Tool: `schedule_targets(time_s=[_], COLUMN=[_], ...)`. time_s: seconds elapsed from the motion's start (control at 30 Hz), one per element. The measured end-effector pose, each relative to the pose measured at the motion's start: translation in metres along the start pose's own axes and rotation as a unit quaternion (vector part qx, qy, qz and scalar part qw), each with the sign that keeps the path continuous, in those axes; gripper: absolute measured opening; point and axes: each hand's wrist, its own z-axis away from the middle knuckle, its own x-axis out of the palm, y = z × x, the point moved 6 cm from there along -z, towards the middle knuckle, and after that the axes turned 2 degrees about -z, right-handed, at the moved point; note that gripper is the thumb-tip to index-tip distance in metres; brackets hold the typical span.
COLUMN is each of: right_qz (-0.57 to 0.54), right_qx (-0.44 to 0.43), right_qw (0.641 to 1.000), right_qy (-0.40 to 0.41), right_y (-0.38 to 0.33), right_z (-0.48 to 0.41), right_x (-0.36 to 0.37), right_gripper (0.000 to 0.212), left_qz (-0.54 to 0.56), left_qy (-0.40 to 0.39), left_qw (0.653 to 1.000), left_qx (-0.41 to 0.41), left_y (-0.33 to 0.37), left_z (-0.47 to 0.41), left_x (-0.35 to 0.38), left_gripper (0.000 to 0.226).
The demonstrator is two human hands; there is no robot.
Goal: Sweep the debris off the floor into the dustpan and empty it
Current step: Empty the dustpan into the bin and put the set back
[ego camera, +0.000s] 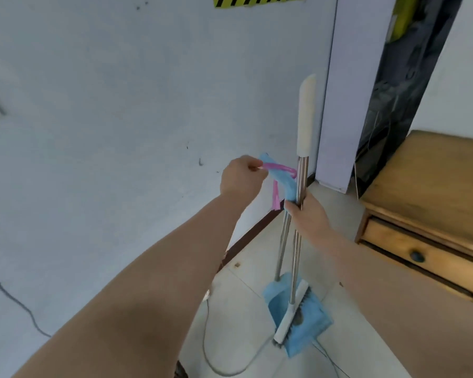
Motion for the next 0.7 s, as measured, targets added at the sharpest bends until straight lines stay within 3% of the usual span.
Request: schedule_targets(time_s=[0.13, 0.3, 0.37, 0.47, 0.57, 0.7], right_qz=[0.003, -0.009, -0.017, -0.025, -0.031, -0.062], right_qx=[0.016, 0.027, 0.035, 0.044, 0.057, 0.065], right_qw=[1.000, 1.000, 0.999, 0.999, 0.998, 0.996], right_qy=[0.012, 0.006, 0.006, 0.012, 0.018, 0.028], right_y=[0.002, 0.019, 0.031, 0.045, 0.057, 0.068], right_z=[-0.047, -0.109, -0.139, -0.184, -0.227, -0.282], right_x=[0.005, 0.007, 0.004, -0.004, -0.015, -0.029], right_gripper=[0.020, 0.013, 0.012, 0.012, 0.014, 0.012], left_qz=[-0.133, -0.237, -0.213, -0.067, 0.063, 0.095], left_qy=[-0.026, -0.098, -0.084, -0.032, -0.004, 0.012], left_qw=[0.984, 0.961, 0.969, 0.997, 0.997, 0.994], left_qx=[0.118, 0.102, 0.091, 0.030, -0.041, -0.053], left_y=[0.022, 0.031, 0.036, 0.041, 0.042, 0.056], left_z=[-0.065, -0.131, -0.162, -0.213, -0.259, -0.308], left_x=[0.033, 0.076, 0.089, 0.105, 0.117, 0.131], left_gripper=[0.040, 0.026, 0.020, 0.020, 0.021, 0.013])
